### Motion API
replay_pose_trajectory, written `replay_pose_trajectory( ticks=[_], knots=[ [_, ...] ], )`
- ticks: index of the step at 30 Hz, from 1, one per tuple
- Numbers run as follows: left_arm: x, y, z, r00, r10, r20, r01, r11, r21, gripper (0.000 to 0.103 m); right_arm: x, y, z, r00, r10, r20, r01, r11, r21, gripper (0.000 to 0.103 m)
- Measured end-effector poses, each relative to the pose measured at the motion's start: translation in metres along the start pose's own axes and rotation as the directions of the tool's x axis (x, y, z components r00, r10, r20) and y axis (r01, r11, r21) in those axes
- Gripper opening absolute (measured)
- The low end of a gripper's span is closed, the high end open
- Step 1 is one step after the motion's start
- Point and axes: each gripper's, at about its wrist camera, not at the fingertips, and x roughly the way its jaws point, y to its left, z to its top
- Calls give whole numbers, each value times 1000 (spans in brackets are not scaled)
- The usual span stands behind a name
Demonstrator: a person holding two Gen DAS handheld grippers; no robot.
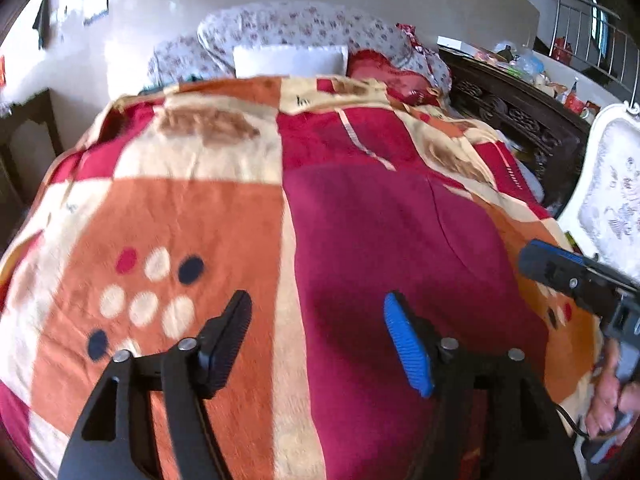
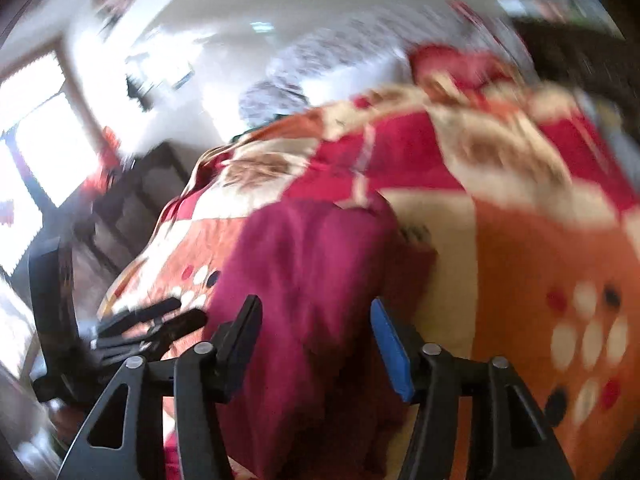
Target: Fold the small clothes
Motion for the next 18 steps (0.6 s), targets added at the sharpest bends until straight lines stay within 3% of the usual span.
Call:
replay_pose_trajectory(
  ticks=[1, 4, 8, 9, 12, 18],
  knots=[
    [4, -3, 2, 1000, 18, 6, -18, 1000, 15, 71, 5, 4, 3, 1000, -9, 3, 9, 1000, -15, 42],
    [21, -12, 4, 998, 65, -11, -65, 996, 63, 71, 37, 5, 9, 998, -52, -48, 50, 998, -39, 35],
    [40, -17, 0, 997, 78, -30, -75, 994, 84, 73, 73, -17, 1, 984, -135, -116, 133, 991, -23, 27],
    [43, -16, 0, 997, 78, -28, -76, 994, 80, 74, 78, -24, -1, 984, -125, -127, 126, 992, -3, 26],
    [46, -17, -1, 997, 80, -20, -79, 995, 68, 78, 74, -34, -3, 989, -85, -121, 91, 995, 45, 26],
    [43, -19, -6, 995, 97, -8, -96, 993, 67, 78, 33, -7, -15, 990, -100, -102, 97, 995, -34, 29]
  ],
)
